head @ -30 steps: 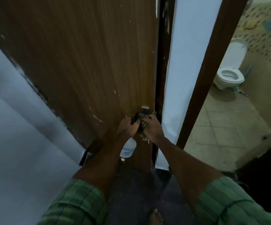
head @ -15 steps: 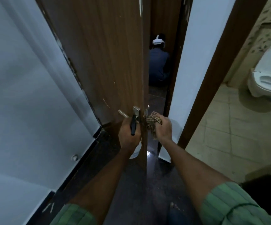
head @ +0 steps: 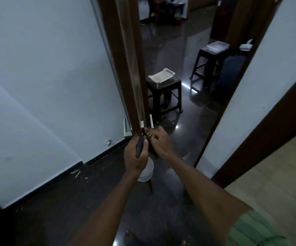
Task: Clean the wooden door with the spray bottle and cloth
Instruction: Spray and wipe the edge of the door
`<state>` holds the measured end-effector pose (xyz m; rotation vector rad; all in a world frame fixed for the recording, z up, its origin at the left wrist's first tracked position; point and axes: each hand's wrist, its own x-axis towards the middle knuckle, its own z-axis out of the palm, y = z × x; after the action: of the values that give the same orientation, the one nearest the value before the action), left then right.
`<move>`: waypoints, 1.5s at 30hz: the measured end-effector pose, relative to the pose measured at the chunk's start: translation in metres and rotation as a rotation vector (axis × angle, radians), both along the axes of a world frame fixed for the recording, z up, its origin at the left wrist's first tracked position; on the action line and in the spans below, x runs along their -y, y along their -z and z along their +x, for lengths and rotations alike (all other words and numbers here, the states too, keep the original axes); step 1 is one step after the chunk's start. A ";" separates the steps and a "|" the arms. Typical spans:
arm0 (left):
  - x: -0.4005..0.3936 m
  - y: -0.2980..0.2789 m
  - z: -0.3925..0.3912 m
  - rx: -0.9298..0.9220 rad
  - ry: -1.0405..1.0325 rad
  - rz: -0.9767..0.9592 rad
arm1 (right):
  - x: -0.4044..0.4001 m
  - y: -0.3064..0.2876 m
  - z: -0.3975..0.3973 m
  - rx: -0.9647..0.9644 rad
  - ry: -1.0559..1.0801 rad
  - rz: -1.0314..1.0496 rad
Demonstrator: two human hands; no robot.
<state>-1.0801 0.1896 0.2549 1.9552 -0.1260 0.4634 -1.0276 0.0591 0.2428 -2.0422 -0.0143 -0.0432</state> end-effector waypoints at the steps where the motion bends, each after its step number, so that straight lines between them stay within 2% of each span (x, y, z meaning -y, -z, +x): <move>1: -0.003 0.000 -0.002 -0.004 -0.064 0.000 | -0.005 0.000 0.001 -0.018 -0.041 0.038; 4: -0.013 0.001 -0.002 -0.036 -0.233 0.045 | -0.019 0.001 0.014 -0.097 -0.100 0.220; 7: -0.025 0.000 0.004 -0.015 -0.299 0.089 | -0.031 0.009 0.031 -0.178 0.081 0.364; 9: -0.035 0.001 0.011 0.016 -0.331 0.109 | -0.038 0.013 0.042 -0.206 0.126 0.399; 15: -0.067 0.005 0.059 -0.020 -0.395 0.111 | -0.081 0.008 0.083 -0.217 -0.087 0.286; 18: -0.089 0.008 0.088 -0.147 -0.470 0.077 | -0.112 0.000 0.118 -0.158 -0.164 0.166; 21: -0.124 0.012 0.124 -0.234 -0.564 0.133 | -0.150 -0.007 0.157 -0.108 -0.213 0.050; 26: -0.168 0.024 0.159 -0.164 -0.614 0.363 | -0.181 -0.005 0.195 -0.083 -0.347 -0.072; 30: -0.203 0.022 0.182 -0.130 -0.700 0.347 | -0.208 0.000 0.230 0.005 -0.501 -0.157; 38: -0.252 0.030 0.223 -0.191 -0.821 0.478 | -0.271 0.019 0.292 0.247 -0.845 -0.351; 41: -0.264 0.033 0.241 -0.207 -0.892 0.537 | -0.285 0.030 0.320 0.285 -0.977 -0.409; 45: -0.265 0.026 0.256 -0.302 -0.973 0.512 | -0.292 0.038 0.347 0.313 -1.099 -0.441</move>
<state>-0.8238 0.4548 0.2290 2.4808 1.0315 0.7952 -0.6807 0.3508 0.2046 -2.1678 -1.4222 0.3541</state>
